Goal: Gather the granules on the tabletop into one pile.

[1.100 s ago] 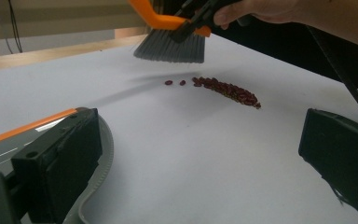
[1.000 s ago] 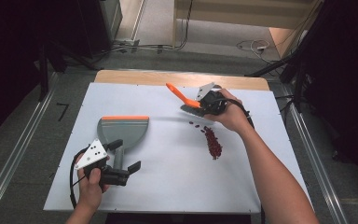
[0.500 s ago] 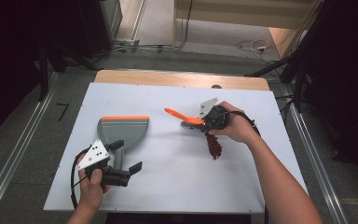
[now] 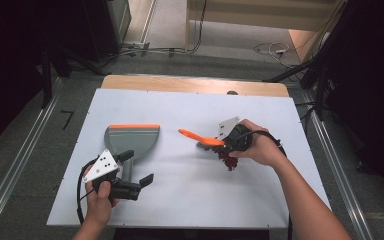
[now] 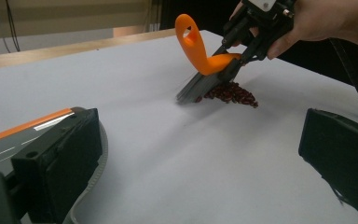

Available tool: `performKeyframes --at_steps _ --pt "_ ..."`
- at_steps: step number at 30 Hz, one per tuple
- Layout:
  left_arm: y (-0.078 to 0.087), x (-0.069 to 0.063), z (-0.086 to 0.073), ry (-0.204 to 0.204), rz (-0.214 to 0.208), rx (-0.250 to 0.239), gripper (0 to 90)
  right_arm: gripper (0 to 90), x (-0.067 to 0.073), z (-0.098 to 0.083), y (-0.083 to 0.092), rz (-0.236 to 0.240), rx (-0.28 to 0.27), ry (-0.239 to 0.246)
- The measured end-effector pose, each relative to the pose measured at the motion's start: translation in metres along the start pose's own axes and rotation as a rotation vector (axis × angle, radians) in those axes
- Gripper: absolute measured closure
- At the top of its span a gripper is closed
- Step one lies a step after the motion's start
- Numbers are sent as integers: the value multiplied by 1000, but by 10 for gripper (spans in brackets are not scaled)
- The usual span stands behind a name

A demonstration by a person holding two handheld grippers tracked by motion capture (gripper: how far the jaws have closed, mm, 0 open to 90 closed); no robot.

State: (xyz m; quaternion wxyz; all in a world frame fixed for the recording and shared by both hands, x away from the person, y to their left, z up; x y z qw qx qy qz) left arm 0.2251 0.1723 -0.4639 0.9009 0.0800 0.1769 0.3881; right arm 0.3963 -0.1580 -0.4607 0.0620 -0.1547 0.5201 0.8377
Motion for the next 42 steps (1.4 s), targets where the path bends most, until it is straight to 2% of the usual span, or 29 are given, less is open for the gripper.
performKeyframes --at_steps 4,7,10,12,14,16,18,21,23,25,27,28,31,35,42 --pt "-1 0 0 -4 1 5 0 689 5 0 4 5 4 -1" --pt "-2 0 0 -5 1 4 0 688 4 -1 8 -14 -2 -2" --pt "-2 -1 0 -3 -1 6 0 688 2 1 17 -66 -38 -41" --pt "-3 0 0 -4 -2 9 0 688 2 4 26 -90 -65 -100" --pt "-4 0 0 -7 -1 10 0 688 4 9 33 -110 -82 -190" --pt "-5 0 0 -1 -4 9 0 688 8 16 37 -93 -85 -321" --pt "-6 0 0 -6 -4 12 0 688 13 23 37 -58 -93 -455" --pt "-6 0 -1 -7 -7 13 0 687 21 32 29 26 -72 -650" --pt "-6 0 0 -8 -7 12 0 687 25 36 18 76 -55 -727" --pt "-6 0 0 -7 -6 12 0 688 27 35 5 93 -42 -782" --pt "-5 1 0 -9 -4 13 0 688 28 31 -5 97 -19 -841" --pt "-5 1 0 -9 -5 14 0 688 26 28 -7 85 -29 -874" --pt "-5 2 0 -6 -7 10 0 688 20 14 -6 82 -32 -964" --pt "-6 2 0 -8 -7 12 0 687 19 -2 -1 71 -39 -1001" --pt "-7 0 0 -10 -9 13 0 686 17 -22 9 43 -40 -998"
Point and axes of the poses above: each handheld gripper's, and its own axes: y roughly backward along the jaws, z roughly out of its top, x roughly to its left, the point moved 2 cm from there along -y, roughly forward along the jaws, and after that the axes turned 7 degrees about y, right-handed, at the moved point
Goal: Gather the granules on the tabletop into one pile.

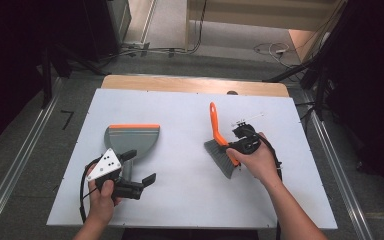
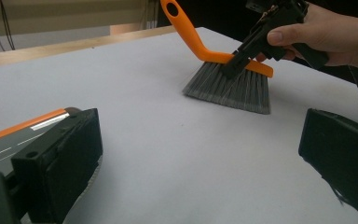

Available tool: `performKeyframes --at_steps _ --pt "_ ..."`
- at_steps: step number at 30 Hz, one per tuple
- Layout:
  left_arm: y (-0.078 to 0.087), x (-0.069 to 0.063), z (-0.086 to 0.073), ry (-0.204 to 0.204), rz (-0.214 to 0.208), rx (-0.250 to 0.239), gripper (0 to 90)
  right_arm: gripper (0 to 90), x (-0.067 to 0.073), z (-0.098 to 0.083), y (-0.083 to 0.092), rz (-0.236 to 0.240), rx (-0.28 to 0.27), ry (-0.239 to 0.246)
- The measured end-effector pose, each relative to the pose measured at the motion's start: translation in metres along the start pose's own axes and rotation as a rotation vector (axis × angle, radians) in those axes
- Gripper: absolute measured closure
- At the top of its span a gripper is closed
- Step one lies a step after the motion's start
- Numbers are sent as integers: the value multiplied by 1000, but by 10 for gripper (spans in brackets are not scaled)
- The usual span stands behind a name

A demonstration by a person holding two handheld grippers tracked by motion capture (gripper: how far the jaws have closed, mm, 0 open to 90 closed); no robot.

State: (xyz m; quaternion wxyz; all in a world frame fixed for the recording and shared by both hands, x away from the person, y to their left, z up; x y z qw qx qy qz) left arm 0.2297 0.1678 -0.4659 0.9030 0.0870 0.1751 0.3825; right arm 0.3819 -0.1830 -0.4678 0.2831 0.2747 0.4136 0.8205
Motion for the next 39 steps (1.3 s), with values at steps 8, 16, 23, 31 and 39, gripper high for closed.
performKeyframes --at_steps 8,16,23,31,39 --pt "0 0 0 0 2 2 0 688 -5 -3 15 -39 -26 19" --pt "0 0 0 -1 2 4 0 688 -20 -10 51 -73 -122 -33" --pt "0 0 0 -2 1 6 0 688 -46 -26 56 -288 -89 -94" --pt "-1 0 0 -3 2 7 0 688 -32 -25 37 -304 -44 -39" --pt "0 0 0 2 0 1 0 688 -17 -14 39 -305 -60 13"
Point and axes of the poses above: each handheld gripper's, and its own axes: y roughly backward along the jaws, z roughly out of its top, x roughly to its left, the point moved 2 cm from there along -y, roughly forward along the jaws, and after that the axes turned 7 degrees about y, right-handed, at the moved point
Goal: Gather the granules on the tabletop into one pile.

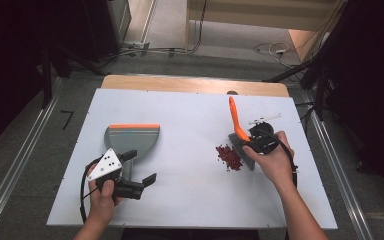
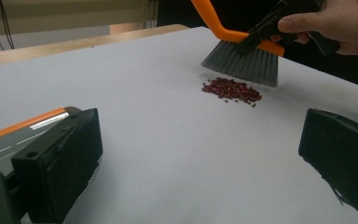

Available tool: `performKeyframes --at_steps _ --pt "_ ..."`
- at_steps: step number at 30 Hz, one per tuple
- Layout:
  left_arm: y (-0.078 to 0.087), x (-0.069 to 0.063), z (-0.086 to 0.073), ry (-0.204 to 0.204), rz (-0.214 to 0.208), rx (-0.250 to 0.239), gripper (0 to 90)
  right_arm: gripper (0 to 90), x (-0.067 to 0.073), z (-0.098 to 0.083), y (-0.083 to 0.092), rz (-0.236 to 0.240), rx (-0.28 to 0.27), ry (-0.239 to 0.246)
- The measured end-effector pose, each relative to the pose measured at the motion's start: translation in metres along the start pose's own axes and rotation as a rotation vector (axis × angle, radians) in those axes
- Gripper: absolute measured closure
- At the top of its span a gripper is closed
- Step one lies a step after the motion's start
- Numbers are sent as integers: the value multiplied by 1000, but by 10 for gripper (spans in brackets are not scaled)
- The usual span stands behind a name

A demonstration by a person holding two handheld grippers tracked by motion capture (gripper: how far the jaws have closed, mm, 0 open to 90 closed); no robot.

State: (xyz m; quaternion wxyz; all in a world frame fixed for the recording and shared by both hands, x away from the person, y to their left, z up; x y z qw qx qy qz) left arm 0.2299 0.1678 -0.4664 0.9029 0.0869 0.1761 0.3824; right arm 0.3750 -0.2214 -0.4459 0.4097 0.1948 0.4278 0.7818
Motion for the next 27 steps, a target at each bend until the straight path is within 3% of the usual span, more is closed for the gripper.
performKeyframes --at_steps 6,13,27 --pt "1 1 0 0 2 0 0 688 -7 -2 8 7 -22 -20" --pt "1 0 0 1 6 -2 0 687 -8 -13 23 62 -89 -27" --pt "7 5 1 4 21 -20 0 688 -19 -58 47 119 -247 -47"
Point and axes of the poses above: each handheld gripper's, and its own axes: y roughly backward along the jaws, z roughly out of its top, x roughly to its left, the point moved 2 cm from there along -y, roughly forward along the jaws, and after that the axes turned 7 degrees about y, right-handed, at the moved point
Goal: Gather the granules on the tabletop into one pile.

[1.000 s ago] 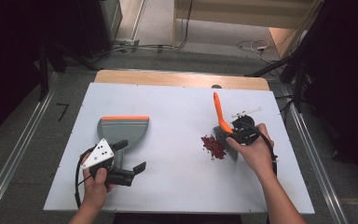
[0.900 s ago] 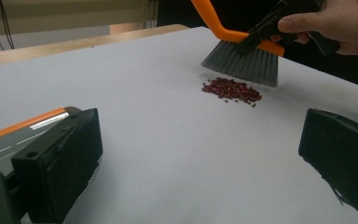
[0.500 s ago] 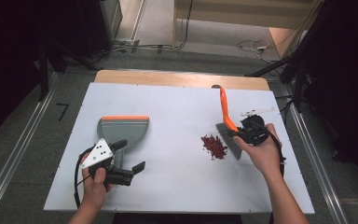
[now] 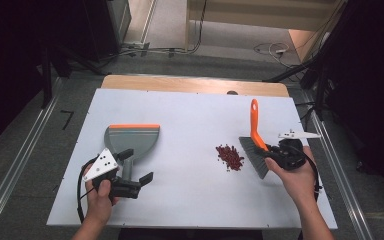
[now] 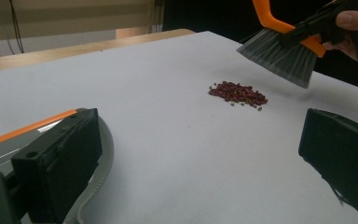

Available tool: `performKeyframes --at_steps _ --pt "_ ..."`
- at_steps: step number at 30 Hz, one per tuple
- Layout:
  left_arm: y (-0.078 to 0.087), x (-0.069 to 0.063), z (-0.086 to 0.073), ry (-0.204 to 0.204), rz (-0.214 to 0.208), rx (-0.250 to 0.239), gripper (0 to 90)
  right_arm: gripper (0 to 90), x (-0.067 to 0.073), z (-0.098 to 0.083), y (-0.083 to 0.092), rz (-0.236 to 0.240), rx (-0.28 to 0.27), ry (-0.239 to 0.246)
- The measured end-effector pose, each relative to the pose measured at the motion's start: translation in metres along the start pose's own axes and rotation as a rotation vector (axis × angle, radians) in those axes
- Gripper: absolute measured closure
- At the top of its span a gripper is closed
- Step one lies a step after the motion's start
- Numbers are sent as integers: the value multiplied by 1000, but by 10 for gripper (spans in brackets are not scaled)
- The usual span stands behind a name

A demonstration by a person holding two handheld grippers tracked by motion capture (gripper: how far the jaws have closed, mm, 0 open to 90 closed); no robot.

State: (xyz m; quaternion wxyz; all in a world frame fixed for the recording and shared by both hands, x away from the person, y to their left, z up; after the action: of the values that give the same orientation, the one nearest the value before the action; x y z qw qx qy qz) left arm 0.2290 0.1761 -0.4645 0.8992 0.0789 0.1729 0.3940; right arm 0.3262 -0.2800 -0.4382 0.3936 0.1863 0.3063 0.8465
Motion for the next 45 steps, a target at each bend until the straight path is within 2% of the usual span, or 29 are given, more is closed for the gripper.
performKeyframes --at_steps 6,14,17,20,24,31,34,40,43,45 --pt "3 4 1 18 6 -15 0 688 -6 -19 15 14 -27 -24" --pt "6 8 -1 14 28 -17 0 688 -16 -38 31 47 -70 -54" --pt "6 9 -1 13 33 -25 0 688 -20 -45 34 54 -72 -51" --pt "6 10 -1 18 24 -25 0 688 -25 -52 36 72 -80 -69" --pt "5 11 -1 20 20 -26 0 688 -33 -60 35 101 -95 -66" --pt "7 18 -2 35 48 -45 0 688 -42 -65 36 103 -110 -89" --pt "8 19 -2 59 45 -66 0 688 -42 -66 36 104 -110 -84" --pt "7 16 -2 43 64 -61 0 687 -45 -68 37 117 -124 -100" --pt "7 15 -2 37 48 -65 0 688 -45 -68 35 119 -122 -101" --pt "6 14 -2 37 54 -65 0 687 -44 -68 35 126 -120 -98"
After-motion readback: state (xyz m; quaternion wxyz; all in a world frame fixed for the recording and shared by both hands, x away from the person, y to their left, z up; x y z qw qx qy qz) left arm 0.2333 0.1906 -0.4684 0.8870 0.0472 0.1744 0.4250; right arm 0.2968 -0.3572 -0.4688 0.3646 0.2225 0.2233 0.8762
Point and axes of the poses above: each handheld gripper's, and its own axes: y roughly backward along the jaws, z roughly out of its top, x roughly to its left, the point moved 2 cm from there along -y, roughly forward along the jaws, and after that the axes turned 7 degrees about y, right-handed, at the moved point
